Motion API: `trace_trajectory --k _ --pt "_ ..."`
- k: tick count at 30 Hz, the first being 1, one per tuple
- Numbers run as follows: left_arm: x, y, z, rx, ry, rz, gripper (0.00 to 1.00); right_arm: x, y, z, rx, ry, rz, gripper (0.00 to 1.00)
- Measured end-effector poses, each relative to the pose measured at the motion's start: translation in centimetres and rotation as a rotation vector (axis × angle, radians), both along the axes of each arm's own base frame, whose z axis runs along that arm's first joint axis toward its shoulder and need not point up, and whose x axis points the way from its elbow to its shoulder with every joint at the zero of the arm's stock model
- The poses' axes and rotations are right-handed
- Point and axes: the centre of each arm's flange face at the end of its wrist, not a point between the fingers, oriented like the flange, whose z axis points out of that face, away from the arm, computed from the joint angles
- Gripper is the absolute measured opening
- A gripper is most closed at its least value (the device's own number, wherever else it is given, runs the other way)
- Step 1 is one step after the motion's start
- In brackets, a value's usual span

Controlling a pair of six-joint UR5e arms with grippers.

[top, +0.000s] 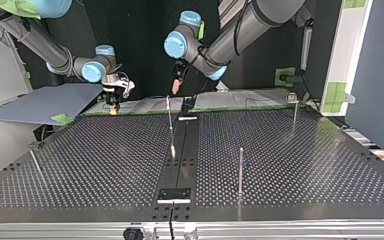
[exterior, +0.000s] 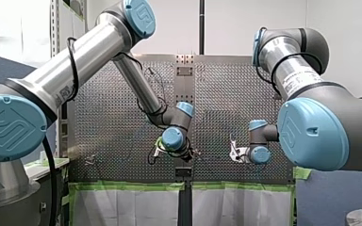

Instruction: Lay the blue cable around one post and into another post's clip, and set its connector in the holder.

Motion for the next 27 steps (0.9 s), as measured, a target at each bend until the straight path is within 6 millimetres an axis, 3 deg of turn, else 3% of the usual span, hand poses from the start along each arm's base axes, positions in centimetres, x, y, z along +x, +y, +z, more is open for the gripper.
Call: trace_trajectory --k 15,27 --pt "0.3 0.5 0.3 -0.005 -0.006 0.029 1.0 -0.2 -0.1 0.0 0.0 0.0 -0.002 0.0" --pt "2.0 4.9 3.7 -0.147 -0.055 0.147 1.0 -0.2 0.0 0.0 0.009 0.004 -0.002 0.0"
